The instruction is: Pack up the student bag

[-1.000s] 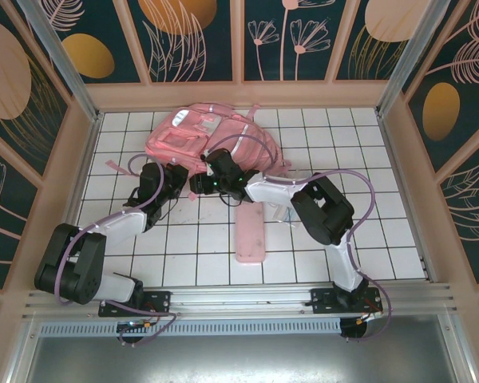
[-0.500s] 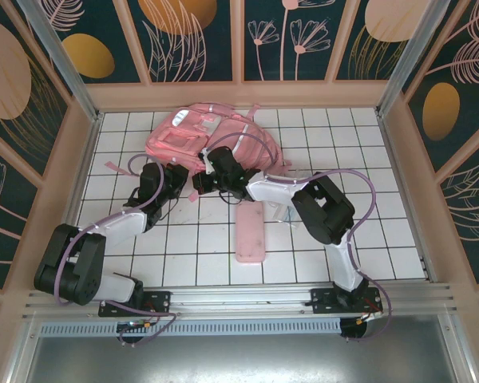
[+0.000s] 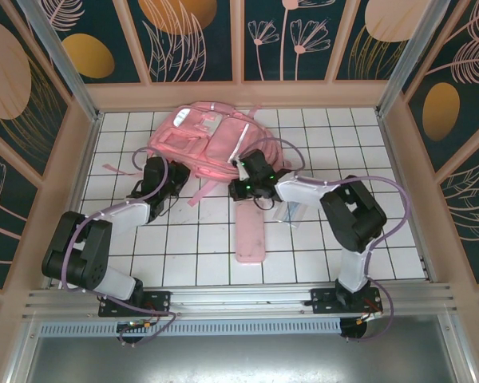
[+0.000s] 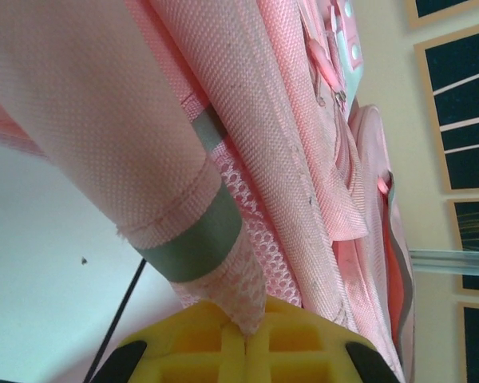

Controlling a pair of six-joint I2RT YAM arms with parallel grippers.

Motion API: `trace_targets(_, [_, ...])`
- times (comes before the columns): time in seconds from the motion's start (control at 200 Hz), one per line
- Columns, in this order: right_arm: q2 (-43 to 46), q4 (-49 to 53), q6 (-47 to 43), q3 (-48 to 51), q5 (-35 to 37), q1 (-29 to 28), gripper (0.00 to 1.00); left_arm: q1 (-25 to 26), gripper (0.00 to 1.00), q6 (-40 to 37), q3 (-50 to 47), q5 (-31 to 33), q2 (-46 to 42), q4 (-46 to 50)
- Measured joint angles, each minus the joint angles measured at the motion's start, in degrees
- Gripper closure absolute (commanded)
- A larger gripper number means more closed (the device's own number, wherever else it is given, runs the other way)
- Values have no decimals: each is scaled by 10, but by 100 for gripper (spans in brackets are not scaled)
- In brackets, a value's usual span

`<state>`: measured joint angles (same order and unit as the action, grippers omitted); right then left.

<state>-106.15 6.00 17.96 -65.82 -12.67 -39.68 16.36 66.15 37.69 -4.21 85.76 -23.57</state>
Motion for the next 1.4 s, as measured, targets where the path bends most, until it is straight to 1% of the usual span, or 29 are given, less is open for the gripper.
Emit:
trace_targets(0.195, [30, 98, -50, -4, 39, 95, 100, -34, 100, -26, 10, 10, 2, 12])
trace_targets(0.255, [31, 110, -57, -17, 37, 104, 100, -38, 100, -34, 18, 5, 9, 12])
trace_targets(0.32, [31, 117, -57, -33, 24, 100, 100, -43, 100, -46, 35, 4, 29, 11])
trace_targets(0.35, [30, 119, -56, -41, 14, 95, 100, -49, 84, -51, 46, 4, 40, 12])
trace_targets(0.37, [28, 119, -55, -48, 4, 90, 100, -53, 68, -56, 52, 4, 47, 12])
trace_targets(0.375, [27, 119, -55, -50, 3, 90, 100, -54, 66, -55, 54, 4, 49, 12])
trace_targets(0.38, [27, 120, -54, -51, 1, 89, 100, -55, 61, -55, 56, 5, 50, 12])
trace_targets(0.385, [26, 120, -54, -52, 0, 88, 100, -56, 58, -57, 58, 5, 53, 12])
trace_targets(0.395, [24, 120, -53, -57, -6, 85, 100, -58, 46, -58, 61, 5, 55, 12])
trace_targets(0.4, [23, 120, -52, -60, -9, 84, 100, -59, 44, -59, 62, 4, 57, 12])
trace_targets(0.41, [21, 120, -51, -63, -13, 81, 100, -61, 34, -62, 66, 5, 60, 12])
trace_targets(0.445, [10, 120, -45, -81, -31, 71, 100, -68, 17, -63, 75, 5, 66, 12])
trace_targets(0.46, [5, 119, -44, -87, -37, 68, 100, -69, 13, -64, 78, 5, 67, 12])
trace_targets(0.485, [-6, 119, -39, -103, -49, 59, 100, -73, 4, -64, 82, 6, 67, 12])
trace_targets(0.505, [-17, 118, -36, -117, -59, 51, 100, -76, 1, -64, 83, 7, 65, 12])
trace_targets(0.59, [-59, 120, -24, -172, -92, 19, 100, -80, 1, -64, 81, 7, 49, 17])
trace_targets(0.665, [-98, 120, -10, -225, -128, -7, 100, -78, 1, -52, 54, -4, 7, 18])
trace_targets(0.791, [-142, 111, 16, -294, -184, -38, 100, -73, 1, -3, -39, -29, -103, 6])
trace_targets(0.906, [-157, 98, 37, -327, -221, -47, 100, -61, 1, 53, -117, -34, -175, -1])
trace_targets(1.056, [-157, 85, 61, -333, -248, -53, 100, -39, 4, 109, -153, -27, -188, -4])
trace_targets(1.131, [-157, 78, 70, -329, -254, -59, 100, -38, 11, 127, -154, -16, -170, -24])
trace_targets(1.161, [-156, 71, 74, -323, -256, -63, 100, -38, 17, 134, -154, -12, -157, -39])
trace_targets(1.191, [-153, 63, 77, -314, -257, -66, 100, -38, 28, 139, -154, -9, -143, -54])
trace_targets(1.211, [-151, 57, 79, -305, -258, -69, 100, -38, 38, 137, -154, -9, -134, -63])
trace_targets(1.241, [-147, 54, 82, -293, -257, -72, 100, -38, 59, 144, -152, -9, -119, -76])
trace_targets(1.291, [-142, 44, 85, -267, -255, -76, 100, -34, 86, 143, -148, -12, -90, -101])
trace_targets(1.311, [-139, 42, 85, -256, -252, -77, 100, -33, 98, 143, -144, -13, -76, -109])
trace_targets(1.316, [-139, 42, 85, -256, -252, -77, 100, -32, 100, 143, -143, -14, -73, -110])
trace_targets(1.396, [-132, 47, 75, -217, -244, -76, 100, -28, 100, 139, -127, -24, -40, -114])
